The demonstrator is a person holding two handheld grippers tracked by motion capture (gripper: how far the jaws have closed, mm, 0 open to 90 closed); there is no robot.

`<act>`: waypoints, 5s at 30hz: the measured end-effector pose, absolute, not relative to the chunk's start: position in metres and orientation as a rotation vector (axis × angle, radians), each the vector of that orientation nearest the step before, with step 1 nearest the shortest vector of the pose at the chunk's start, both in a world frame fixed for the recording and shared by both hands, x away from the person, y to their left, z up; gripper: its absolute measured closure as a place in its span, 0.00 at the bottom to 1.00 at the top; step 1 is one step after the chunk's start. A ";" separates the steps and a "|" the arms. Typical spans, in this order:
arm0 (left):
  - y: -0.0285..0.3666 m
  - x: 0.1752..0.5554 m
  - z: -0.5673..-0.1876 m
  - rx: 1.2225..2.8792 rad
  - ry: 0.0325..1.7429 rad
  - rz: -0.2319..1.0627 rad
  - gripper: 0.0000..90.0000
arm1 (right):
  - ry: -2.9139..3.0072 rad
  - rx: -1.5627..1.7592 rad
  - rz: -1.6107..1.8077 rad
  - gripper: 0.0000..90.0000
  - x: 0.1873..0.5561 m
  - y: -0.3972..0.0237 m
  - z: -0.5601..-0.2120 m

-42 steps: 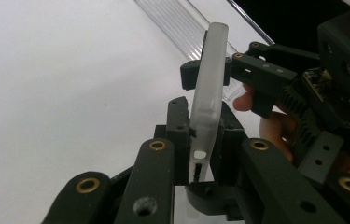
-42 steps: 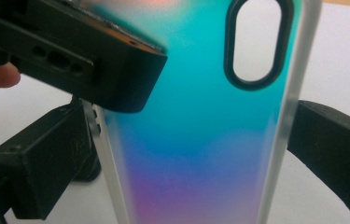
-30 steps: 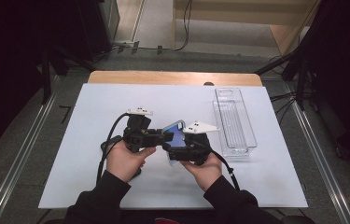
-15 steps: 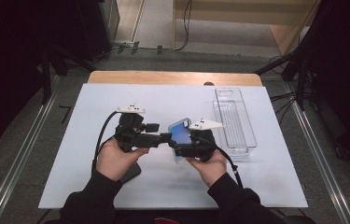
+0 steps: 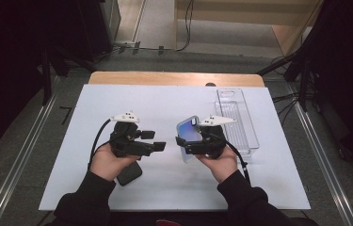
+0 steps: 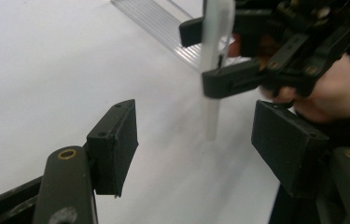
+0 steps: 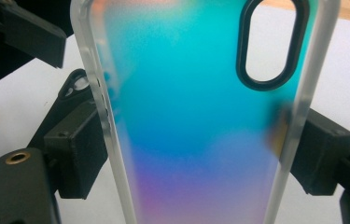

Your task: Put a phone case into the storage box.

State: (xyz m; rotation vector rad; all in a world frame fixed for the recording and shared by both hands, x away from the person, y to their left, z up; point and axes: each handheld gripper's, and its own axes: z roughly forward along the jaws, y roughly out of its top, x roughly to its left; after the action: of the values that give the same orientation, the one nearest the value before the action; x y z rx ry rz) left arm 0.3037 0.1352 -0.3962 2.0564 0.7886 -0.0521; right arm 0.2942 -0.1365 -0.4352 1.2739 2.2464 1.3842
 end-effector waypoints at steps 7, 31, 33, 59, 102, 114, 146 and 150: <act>0.140 0.300 -0.410 2.070 0.747 -0.047 0.35 | 2.250 1.251 1.394 0.17 0.297 -0.145 -0.432; 0.179 0.286 -0.442 2.093 0.809 -0.077 0.35 | 2.277 1.216 1.400 0.17 0.306 -0.175 -0.408; 0.179 0.286 -0.443 2.092 0.813 -0.082 0.35 | 2.260 1.237 1.397 0.17 0.308 -0.180 -0.404; 0.209 0.270 -0.445 2.054 0.929 -0.023 0.35 | 2.064 1.359 1.353 0.17 0.344 -0.233 -0.372; 0.215 0.275 -0.451 2.049 0.965 -0.029 0.35 | 1.789 1.657 1.128 0.17 0.471 -0.273 -0.414; 0.215 0.274 -0.451 2.049 0.961 -0.038 0.35 | 1.728 1.729 1.063 0.17 0.486 -0.272 -0.437; 0.216 0.276 -0.451 2.043 0.971 -0.039 0.35 | 1.862 1.743 1.045 0.00 0.486 -0.269 -0.450; 0.217 0.277 -0.450 2.037 0.975 -0.040 0.35 | 1.852 1.746 1.066 0.00 0.479 -0.271 -0.444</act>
State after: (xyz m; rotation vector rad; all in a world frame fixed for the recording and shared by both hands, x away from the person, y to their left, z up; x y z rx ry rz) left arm 0.2765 0.2167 -0.4502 2.0369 0.9751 -0.0398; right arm 0.4790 -0.2715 -0.4435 1.7464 1.8515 1.0657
